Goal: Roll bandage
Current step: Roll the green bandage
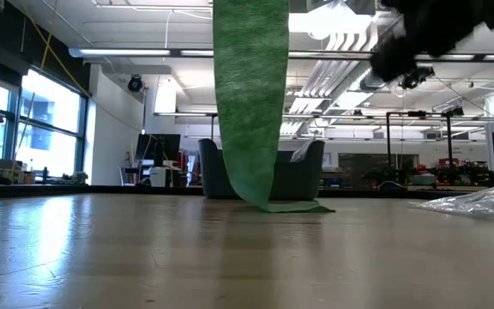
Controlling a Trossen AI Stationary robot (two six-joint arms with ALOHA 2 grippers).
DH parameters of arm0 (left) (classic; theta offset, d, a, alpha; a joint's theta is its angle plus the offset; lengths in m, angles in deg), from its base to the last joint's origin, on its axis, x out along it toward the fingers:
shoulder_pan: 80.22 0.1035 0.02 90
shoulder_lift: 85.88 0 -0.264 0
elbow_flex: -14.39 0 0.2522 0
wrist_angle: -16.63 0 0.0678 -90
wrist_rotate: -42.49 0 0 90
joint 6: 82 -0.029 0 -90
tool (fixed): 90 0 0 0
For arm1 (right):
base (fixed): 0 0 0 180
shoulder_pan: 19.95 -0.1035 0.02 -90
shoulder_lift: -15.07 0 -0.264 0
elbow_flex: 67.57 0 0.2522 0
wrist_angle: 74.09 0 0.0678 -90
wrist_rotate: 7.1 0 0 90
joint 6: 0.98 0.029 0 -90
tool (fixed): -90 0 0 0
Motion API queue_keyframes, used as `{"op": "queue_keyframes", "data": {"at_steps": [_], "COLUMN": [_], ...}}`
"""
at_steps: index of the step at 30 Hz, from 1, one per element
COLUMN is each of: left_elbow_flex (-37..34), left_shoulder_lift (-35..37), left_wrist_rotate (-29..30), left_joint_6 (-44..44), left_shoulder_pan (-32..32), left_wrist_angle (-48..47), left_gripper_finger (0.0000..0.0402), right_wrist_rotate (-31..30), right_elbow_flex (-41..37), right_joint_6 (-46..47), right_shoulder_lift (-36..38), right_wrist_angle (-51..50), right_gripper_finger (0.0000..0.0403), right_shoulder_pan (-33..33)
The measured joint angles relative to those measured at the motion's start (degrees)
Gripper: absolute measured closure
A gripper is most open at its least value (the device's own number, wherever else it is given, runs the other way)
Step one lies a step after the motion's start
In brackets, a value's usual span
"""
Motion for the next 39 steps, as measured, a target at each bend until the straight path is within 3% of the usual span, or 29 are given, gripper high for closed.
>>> {"op": "queue_keyframes", "data": {"at_steps": [4,10,15,21,27,33,39], "left_elbow_flex": [0.0,0.0,-0.9,-3.5,-4.9,-4.9,-4.9], "left_shoulder_lift": [0.0,-0.2,-1.0,-1.0,-1.0,-1.0,-1.0], "left_wrist_rotate": [-1.8,-7.8,-12.1,-13.3,-14.6,-14.7,-14.7], "left_joint_6": [0.5,1.2,0.1,0.2,1.2,0.9,0.9], "left_shoulder_pan": [0.0,0.2,0.7,1.4,2.1,2.1,2.1], "left_wrist_angle": [0.0,2.0,6.9,11.9,13.4,13.4,13.4], "left_gripper_finger": [0.0401,0.0401,0.0401,0.0401,0.0401,0.0401,0.0401], "right_wrist_rotate": [-1.1,-15.1,-20.4,-21.2,-29.7,-30.1,-25.7], "right_elbow_flex": [4.7,7.7,10.1,12.2,13.1,13.2,13.2], "right_joint_6": [-11.4,-21.8,-24.3,-25.9,-24.4,-21.5,-18.5], "right_shoulder_lift": [0.0,-1.7,-4.9,-7.7,-9.2,-9.2,-9.2], "right_wrist_angle": [12.0,26.6,25.9,25.5,25.2,25.1,25.1], "right_gripper_finger": [0.0250,0.0249,0.0249,0.0249,0.0249,0.0249,0.0249], "right_shoulder_pan": [-5.2,-11.1,-12.9,-15.1,-15.3,-15.1,-15.1]}}
